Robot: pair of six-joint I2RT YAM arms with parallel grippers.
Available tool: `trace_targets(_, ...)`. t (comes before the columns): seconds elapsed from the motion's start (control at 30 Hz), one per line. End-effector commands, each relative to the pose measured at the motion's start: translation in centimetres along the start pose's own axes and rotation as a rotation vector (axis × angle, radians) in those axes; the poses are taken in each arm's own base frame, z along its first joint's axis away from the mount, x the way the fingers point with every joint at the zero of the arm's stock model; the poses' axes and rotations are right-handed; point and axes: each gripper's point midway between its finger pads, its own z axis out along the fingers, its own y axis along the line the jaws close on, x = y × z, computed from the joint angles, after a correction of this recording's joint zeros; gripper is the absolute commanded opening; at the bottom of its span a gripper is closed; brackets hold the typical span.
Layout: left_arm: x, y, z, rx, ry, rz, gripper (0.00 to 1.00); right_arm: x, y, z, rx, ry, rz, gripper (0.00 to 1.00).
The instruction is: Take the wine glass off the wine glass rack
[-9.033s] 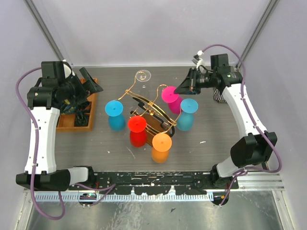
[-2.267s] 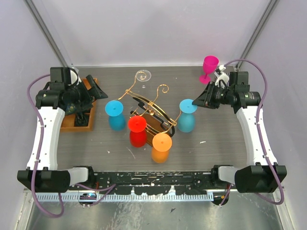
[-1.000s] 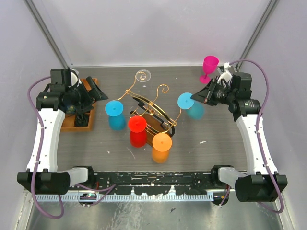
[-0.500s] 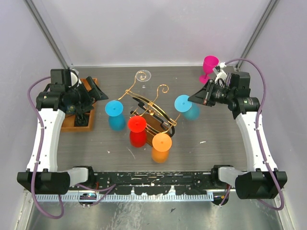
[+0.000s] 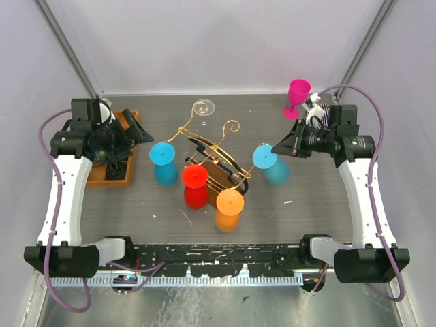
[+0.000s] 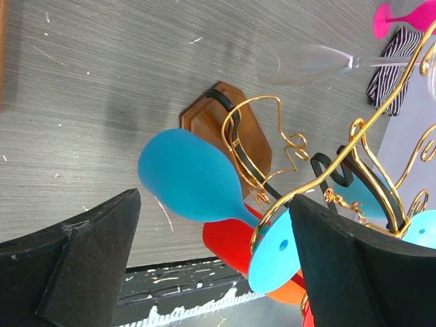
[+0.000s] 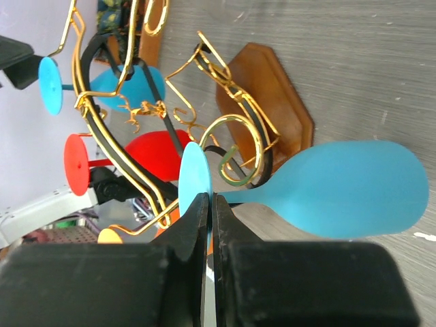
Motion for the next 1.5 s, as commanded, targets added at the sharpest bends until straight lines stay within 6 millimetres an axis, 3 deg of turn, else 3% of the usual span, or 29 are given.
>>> trace_targets(0.0, 0.6, 0.1, -0.7, 0.004, 0.007, 0.026, 0.98, -2.0, -1.7, -1.6, 0.161, -0.067, -0.067, 0.01)
trace_targets(0.43, 0.5, 0.5, -0.6, -0.019, 0.013, 0.053, 0.98, -9.1, -3.9, -3.6, 0.33, -0.175, -0.143, 0.01)
trace_targets(0.63, 0.5, 0.6, -0.3, -0.022, 0.02, 0.056, 0.98, -10.8, -4.5, -3.0, 0.322, -0.189, -0.124, 0.01)
trace_targets(0.77, 0.4, 0.4, 0.1, -0.012, 0.023, 0.044, 0.98, -13.1, -4.2, -1.7, 0.257, -0.244, -0.129, 0.01)
trace_targets(0.83, 0.4, 0.3, 0.3, -0.004, 0.028, 0.038, 0.98, -14.8, -5.0, -0.9, 0.28, -0.284, -0.143, 0.01)
trace_targets(0.97, 0.3, 0.2, 0.7, 0.006, 0.031, 0.034, 0.98, -17.9, -7.2, 1.4, 0.514, -0.3, -0.308, 0.01)
trace_targets(1.17, 0.1, 0.5, 1.1, -0.006, 0.024, 0.037, 0.98, -23.2, -4.6, 5.2, 0.693, -0.365, -0.594, 0.01)
trace_targets(1.3, 0.0, 0.4, 1.4, 0.001, 0.029, 0.029, 0.98, -26.8, -5.1, 6.2, 0.933, -0.429, -0.749, 0.01)
trace_targets(1.47, -0.2, 0.5, 1.8, -0.003, 0.024, 0.035, 0.98, -29.1, -7.1, 9.4, 1.105, -0.433, -0.907, 0.01)
